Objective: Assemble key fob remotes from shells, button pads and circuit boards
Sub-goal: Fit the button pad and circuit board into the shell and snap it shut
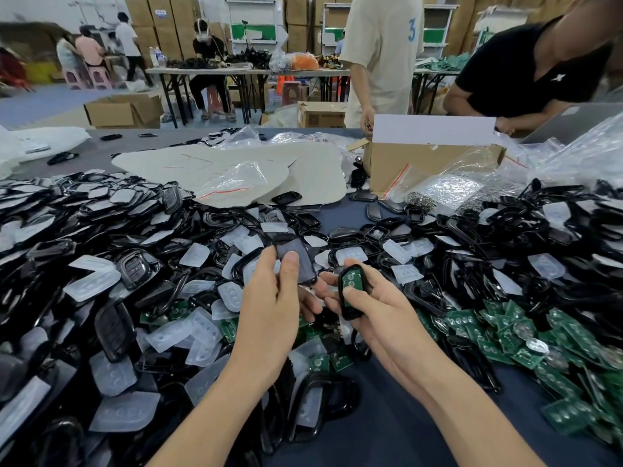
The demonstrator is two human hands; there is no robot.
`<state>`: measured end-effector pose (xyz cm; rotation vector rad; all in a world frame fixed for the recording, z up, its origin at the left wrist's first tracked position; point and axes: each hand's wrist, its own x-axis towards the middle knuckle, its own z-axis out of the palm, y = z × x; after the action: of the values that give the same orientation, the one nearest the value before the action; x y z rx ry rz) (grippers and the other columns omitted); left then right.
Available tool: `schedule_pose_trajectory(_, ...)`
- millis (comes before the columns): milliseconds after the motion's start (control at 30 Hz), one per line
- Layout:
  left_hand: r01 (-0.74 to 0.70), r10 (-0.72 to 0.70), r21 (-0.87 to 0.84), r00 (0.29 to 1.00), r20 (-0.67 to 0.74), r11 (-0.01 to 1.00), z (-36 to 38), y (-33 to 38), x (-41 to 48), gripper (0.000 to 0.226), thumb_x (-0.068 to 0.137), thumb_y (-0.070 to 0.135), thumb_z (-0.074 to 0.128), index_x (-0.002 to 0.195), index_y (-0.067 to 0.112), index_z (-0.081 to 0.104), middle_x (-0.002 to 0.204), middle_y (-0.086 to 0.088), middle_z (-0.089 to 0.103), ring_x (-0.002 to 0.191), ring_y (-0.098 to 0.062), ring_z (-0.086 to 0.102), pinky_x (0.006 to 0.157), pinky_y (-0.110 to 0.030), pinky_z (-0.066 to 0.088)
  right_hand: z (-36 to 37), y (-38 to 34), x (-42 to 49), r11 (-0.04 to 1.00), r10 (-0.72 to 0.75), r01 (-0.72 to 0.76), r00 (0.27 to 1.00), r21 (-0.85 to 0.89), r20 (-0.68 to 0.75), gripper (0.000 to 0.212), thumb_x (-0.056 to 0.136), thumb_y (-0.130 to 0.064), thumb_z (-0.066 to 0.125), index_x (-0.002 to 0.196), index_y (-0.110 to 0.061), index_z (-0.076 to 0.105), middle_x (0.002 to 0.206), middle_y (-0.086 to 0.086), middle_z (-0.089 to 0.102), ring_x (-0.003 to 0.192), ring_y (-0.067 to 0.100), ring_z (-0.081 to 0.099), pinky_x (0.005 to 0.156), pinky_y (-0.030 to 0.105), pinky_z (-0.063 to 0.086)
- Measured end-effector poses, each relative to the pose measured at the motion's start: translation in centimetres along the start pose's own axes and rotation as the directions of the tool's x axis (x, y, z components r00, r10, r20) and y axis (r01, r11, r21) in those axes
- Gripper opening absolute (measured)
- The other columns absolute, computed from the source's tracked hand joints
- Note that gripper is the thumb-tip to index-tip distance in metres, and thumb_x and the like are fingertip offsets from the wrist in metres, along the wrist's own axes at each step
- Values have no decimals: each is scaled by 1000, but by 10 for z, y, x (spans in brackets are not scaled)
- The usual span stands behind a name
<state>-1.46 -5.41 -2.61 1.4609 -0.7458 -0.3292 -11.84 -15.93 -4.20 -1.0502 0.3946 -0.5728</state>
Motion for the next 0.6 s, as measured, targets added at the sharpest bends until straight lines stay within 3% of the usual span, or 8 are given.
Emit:
schedule_pose_trajectory(300, 1, 0, -3, 999, 48, 1000, 1, 0, 0, 23, 107, 31, 39, 99, 11, 49, 74, -12, 71, 53, -22, 63, 47, -28, 49, 1, -6, -4, 997, -50, 52, 998, -54, 25, 26, 103, 1, 48, 116, -10, 68, 110, 9, 76, 103, 19, 72, 84, 20, 56)
schedule_pose_trajectory(400, -7, 7, 9, 1000, 27, 1000, 0, -2, 1, 24, 107, 33, 37, 100, 12, 47, 73, -13, 68, 53, -23, 62, 48, -28, 49, 1, -7, -4, 996, -65, 65, 998, -57, -1, 24, 101, -1, 54, 119, -11, 65, 111, 10, 76, 100, 20, 74, 80, 21, 57)
schedule_pose_trajectory(500, -17, 17, 22, 1000, -10, 1000, -1, -5, 2, 21, 108, 33, 34, 97, 21, 47, 74, -4, 63, 53, -20, 58, 50, -26, 48, -2, -8, -3, 998, -65, 64, 997, -23, -44, 29, 97, -4, 60, 125, -13, 54, 102, 12, 78, 93, 23, 76, 73, 21, 58)
schedule_pose_trajectory(600, -35, 35, 35, 999, -10, 999, -1, -6, 2, 20, 107, 34, 34, 94, 33, 49, 73, 3, 59, 54, -17, 57, 52, -26, 49, -5, -7, -3, 997, -68, 67, 996, -26, -60, 29, 95, -7, 64, 122, -12, 55, 89, 6, 79, 90, 24, 77, 70, 19, 58)
